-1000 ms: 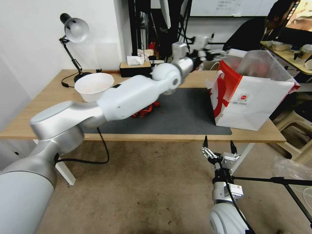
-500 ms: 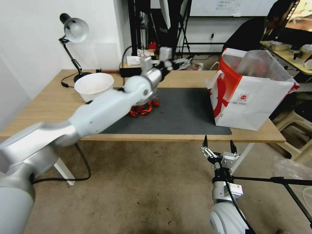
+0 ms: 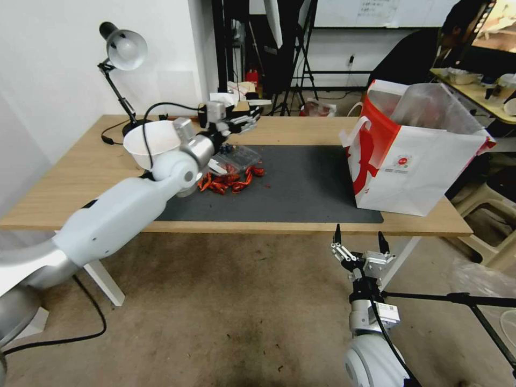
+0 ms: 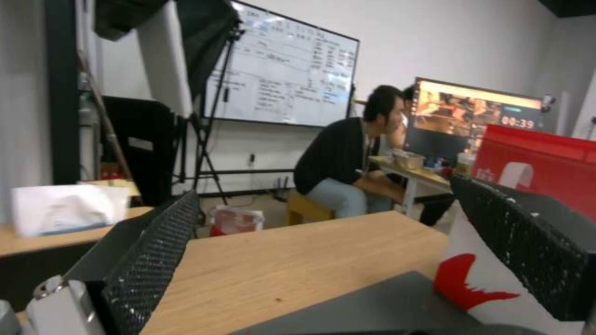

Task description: Pick up the trash from the table and place it into the takeout bag.

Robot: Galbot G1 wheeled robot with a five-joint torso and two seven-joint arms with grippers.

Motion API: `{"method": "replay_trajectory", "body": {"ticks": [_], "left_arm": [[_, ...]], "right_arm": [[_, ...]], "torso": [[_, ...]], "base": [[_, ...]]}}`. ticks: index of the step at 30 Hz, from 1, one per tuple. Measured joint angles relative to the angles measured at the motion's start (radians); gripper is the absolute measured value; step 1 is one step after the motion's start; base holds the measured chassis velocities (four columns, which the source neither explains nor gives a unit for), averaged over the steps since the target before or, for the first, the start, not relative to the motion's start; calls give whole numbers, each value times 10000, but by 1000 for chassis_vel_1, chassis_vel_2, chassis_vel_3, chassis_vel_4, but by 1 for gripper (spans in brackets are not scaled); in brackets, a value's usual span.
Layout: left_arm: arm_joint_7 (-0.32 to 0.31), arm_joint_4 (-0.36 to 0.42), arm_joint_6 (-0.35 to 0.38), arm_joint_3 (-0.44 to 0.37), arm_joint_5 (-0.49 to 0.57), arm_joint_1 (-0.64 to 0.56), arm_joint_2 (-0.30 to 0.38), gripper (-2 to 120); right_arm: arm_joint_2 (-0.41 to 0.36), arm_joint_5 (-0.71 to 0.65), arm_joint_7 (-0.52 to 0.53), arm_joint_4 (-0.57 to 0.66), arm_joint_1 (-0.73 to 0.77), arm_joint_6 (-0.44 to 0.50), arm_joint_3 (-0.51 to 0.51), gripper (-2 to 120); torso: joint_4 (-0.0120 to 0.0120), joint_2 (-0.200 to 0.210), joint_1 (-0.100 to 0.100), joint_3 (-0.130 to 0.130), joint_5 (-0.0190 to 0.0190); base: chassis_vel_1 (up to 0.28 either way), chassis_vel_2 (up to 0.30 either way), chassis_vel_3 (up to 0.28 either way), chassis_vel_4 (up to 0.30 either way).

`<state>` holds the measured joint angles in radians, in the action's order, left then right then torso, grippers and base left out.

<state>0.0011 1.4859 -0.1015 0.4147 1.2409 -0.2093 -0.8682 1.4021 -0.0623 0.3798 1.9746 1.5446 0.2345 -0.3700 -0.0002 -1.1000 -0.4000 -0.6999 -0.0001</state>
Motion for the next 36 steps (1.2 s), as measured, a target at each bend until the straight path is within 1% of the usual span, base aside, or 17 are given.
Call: {"method": "replay_trajectory", "body": {"ticks": [2, 3, 6, 7, 10, 11, 13, 14, 18, 19, 20, 25, 26, 28, 29, 32, 36], "left_arm": [[72, 185, -5, -437, -117, -403, 258, 100], [72, 185, -5, -437, -117, -403, 258, 100], [197, 643, -9, -1529, -494, -1457, 766, 100], [197, 643, -9, -1529, -494, -1457, 766, 100], [260, 1112, 14, -2441, -1085, -2577, 1164, 100], [260, 1112, 14, -2441, -1085, -2577, 1164, 100], [284, 1563, 49, -3174, -1555, -3552, 1430, 100], [284, 1563, 49, -3174, -1555, -3552, 1430, 100], [304, 2286, 60, -4467, -1975, -5240, 1838, 100], [304, 2286, 60, -4467, -1975, -5240, 1838, 100], [320, 2395, 28, -4819, -2104, -5697, 1902, 100], [290, 2764, -256, -5849, -2641, -7021, 1910, 100], [290, 2764, -256, -5849, -2641, -7021, 1910, 100], [235, 2998, -341, -6520, -2978, -7744, 1758, 100], [235, 2998, -341, -6520, -2978, -7744, 1758, 100], [203, 3169, -477, -7233, -3541, -8642, 1380, 100], [171, 3274, -593, -7666, -4000, -9261, 1114, 100]], "right_arm": [[-1, 5, -7, 0, 13, -4, 2, 100], [-1, 5, -7, 0, 13, -4, 2, 100], [-18, 8, -14, 0, 26, -6, 4, 100], [-18, 8, -14, 0, 26, -6, 4, 100], [-26, 8, -21, -20, -2, -20, 65, 100], [-26, 8, -21, -20, -2, -20, 65, 100], [-37, 9, -25, -32, -41, -41, 116, 100], [-37, 9, -25, -32, -41, -41, 116, 100], [-84, 12, -28, -39, -67, -60, 158, 100], [-84, 12, -28, -39, -67, -60, 158, 100], [-90, 12, -29, -39, -62, -63, 163, 100], [-135, 15, -31, -11, -28, -66, 174, 100], [-135, 15, -31, -11, -28, -66, 174, 100], [-153, 19, -30, -8, -24, -66, 168, 100], [-153, 19, -30, -8, -24, -66, 168, 100], [-152, 51, -31, 0, 27, -55, 154, 100], [-155, 74, -31, 1, 31, -39, 147, 100]], "torso": [[1, 0, 1, 0, 0], [1, 0, 1, 0, 0], [1, 0, 0, 0, 2], [1, 0, 0, 0, 2], [4, 0, 0, 0, 0], [4, 0, 0, 0, 0], [5, 0, 1, 0, -3], [5, 0, 1, 0, -3], [0, -1, 1, 0, 1], [0, -1, 1, 0, 1], [3, 0, 1, 0, 2], [0, -1, 1, 1, 2], [0, -1, 1, 1, 2], [1, -1, 1, 0, 2], [1, -1, 1, 0, 2], [1, -1, 2, 0, -1], [0, -1, 0, 0, 1]], "base": [[0, 0, 0, 0], [0, 0, 0, 0], [0, 0, 0, 0], [0, 0, 0, 0], [0, 0, 0, 0], [0, 0, 0, 0], [0, 0, 0, 0], [0, 0, 0, 0], [0, 0, 0, 0], [0, 0, 0, 0], [0, 0, 0, 0], [0, 0, 0, 0], [0, 0, 0, 0], [0, 0, 0, 0], [0, 0, 0, 0], [0, 0, 0, 0], [0, 0, 0, 0]]}}
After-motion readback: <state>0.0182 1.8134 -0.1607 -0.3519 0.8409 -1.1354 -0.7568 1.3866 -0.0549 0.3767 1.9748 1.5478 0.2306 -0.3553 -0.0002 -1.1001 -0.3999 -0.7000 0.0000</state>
